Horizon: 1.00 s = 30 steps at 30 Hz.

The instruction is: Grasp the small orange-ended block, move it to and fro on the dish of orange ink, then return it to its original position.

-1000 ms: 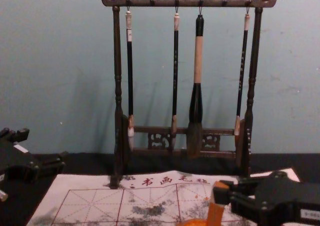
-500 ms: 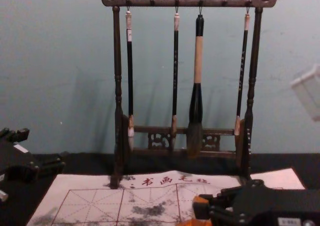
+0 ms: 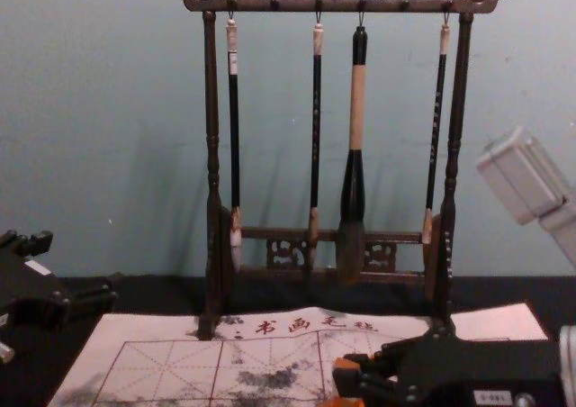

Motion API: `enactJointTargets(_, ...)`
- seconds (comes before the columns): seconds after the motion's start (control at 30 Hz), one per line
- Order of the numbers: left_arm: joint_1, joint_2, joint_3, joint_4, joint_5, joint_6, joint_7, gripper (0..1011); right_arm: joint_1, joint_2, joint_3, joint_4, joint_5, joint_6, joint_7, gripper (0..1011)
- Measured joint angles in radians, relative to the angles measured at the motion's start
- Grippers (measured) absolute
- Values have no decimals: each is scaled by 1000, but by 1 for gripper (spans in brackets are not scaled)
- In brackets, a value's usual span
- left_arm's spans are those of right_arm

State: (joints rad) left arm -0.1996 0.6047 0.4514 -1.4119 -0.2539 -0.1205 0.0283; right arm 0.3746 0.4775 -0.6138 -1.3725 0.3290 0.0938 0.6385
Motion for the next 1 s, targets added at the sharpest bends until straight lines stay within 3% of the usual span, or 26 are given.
enactJointTargets(0.53, 0, 0, 0, 0, 0, 0, 0, 1001, 21, -22, 10, 33, -24, 8, -32, 92)
enactJointTargets(1.0, 0, 0, 0, 0, 0, 0, 0, 1001, 5, 0, 34, 8, -24, 19, -38, 92)
